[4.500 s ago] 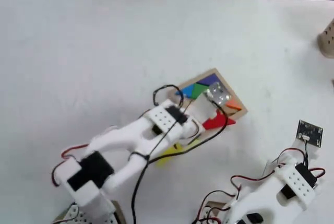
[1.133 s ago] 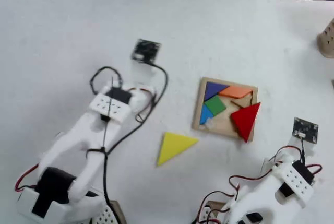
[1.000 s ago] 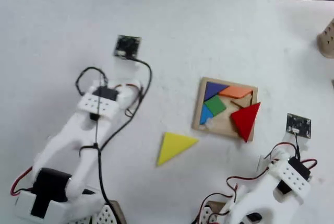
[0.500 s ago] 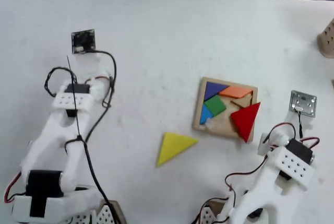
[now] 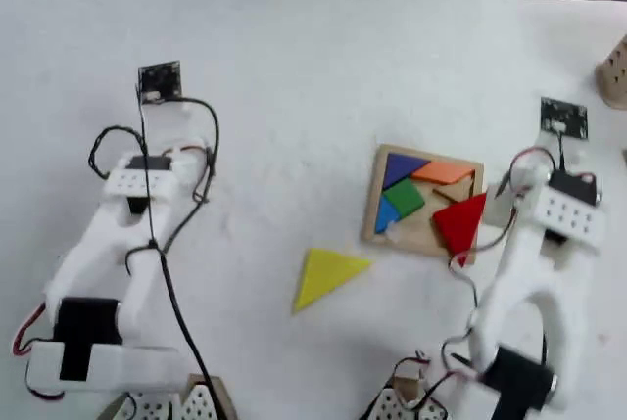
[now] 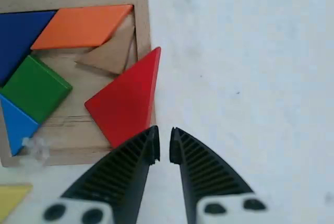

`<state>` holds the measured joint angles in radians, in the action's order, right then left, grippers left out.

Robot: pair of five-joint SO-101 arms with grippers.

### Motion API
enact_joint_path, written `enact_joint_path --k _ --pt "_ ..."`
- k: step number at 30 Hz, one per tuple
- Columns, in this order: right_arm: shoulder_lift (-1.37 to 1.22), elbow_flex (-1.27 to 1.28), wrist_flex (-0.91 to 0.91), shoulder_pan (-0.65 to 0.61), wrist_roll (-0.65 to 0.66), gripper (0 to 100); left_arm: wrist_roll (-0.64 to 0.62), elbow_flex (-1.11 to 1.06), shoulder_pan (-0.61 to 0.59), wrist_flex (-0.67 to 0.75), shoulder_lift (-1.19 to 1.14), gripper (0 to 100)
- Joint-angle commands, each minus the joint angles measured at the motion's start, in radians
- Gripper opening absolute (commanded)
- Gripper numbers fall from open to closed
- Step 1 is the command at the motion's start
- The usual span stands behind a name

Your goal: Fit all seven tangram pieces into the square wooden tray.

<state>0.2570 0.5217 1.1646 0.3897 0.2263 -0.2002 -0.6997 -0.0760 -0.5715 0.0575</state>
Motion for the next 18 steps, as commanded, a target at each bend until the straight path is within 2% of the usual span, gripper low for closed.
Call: enact_joint_path --k 1,9,18 --pt "-0.205 -0.244 0.053 -0.062 -0.040 1.6 -0.012 0.097 -0.047 0.026 -0.021 2" --pt "-0.274 -0.284 0.035 -0.189 -0.107 1.8 -0.012 0.098 -0.047 0.034 -0.024 2" --pt "-0.398 -0.222 -0.125 -0.199 -0.107 1.8 -0.011 0.101 -0.041 0.035 -0.024 2"
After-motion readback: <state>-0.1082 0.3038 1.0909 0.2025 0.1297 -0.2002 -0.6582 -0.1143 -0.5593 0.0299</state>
